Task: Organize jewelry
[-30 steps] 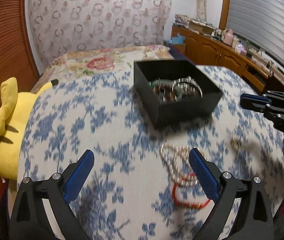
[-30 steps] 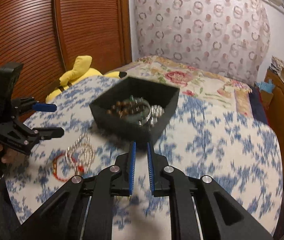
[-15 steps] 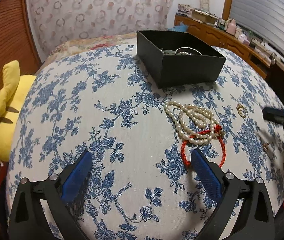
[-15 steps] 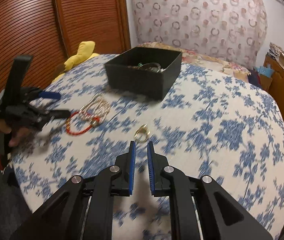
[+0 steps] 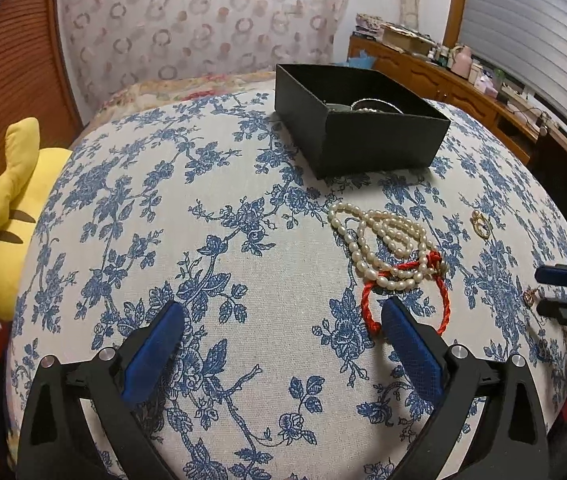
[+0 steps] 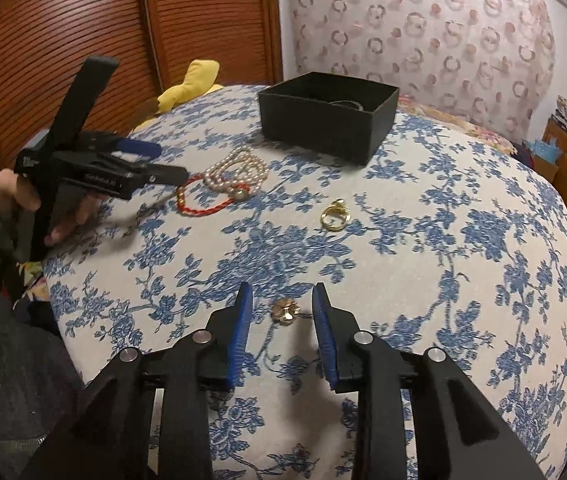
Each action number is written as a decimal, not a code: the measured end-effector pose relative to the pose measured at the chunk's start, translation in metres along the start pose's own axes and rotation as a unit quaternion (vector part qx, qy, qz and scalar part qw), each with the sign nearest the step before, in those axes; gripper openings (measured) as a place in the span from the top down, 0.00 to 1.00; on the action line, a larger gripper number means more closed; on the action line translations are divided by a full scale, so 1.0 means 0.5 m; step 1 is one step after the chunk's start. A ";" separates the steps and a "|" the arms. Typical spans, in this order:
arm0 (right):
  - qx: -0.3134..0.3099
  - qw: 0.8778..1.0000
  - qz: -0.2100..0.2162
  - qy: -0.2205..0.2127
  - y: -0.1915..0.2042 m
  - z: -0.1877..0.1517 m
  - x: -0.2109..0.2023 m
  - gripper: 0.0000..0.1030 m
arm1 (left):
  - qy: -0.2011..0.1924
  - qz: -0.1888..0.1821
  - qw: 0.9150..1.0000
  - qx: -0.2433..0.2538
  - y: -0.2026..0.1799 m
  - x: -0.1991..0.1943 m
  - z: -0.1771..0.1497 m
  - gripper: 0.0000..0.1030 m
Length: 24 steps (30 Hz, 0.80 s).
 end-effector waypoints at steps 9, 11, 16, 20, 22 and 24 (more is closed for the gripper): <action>-0.023 1.000 -0.016 0.001 0.007 -0.012 0.013 0.75 | 0.008 -0.034 0.999 0.008 -0.022 -0.025 -0.017 0.07; -0.023 1.000 -0.017 -0.002 0.007 -0.012 0.013 0.75 | -0.002 -0.047 0.999 0.007 -0.041 -0.038 -0.015 0.08; -0.022 1.000 -0.017 -0.002 0.006 -0.012 0.012 0.75 | -0.004 -0.059 0.998 0.007 -0.083 -0.034 -0.009 0.40; -0.021 1.000 -0.016 -0.002 0.005 -0.012 0.012 0.75 | 0.003 -0.062 0.998 -0.005 -0.100 -0.022 -0.006 0.55; -0.021 1.000 -0.017 -0.003 0.005 -0.012 0.012 0.75 | 0.002 -0.054 0.999 0.000 -0.107 -0.019 -0.005 0.56; -0.022 1.000 -0.016 -0.002 0.004 -0.012 0.012 0.75 | -0.001 -0.035 0.999 0.017 -0.113 -0.019 -0.009 0.57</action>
Point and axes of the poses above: each gripper's, at about its wrist camera, not at the fingertips, and x roughly the way its jaws point, y to its left, z to its top, the point moved 7 cm from there along x, roughly the way its jaws point, and after that the axes turned 7 degrees about -y, right-handed, at the moved point
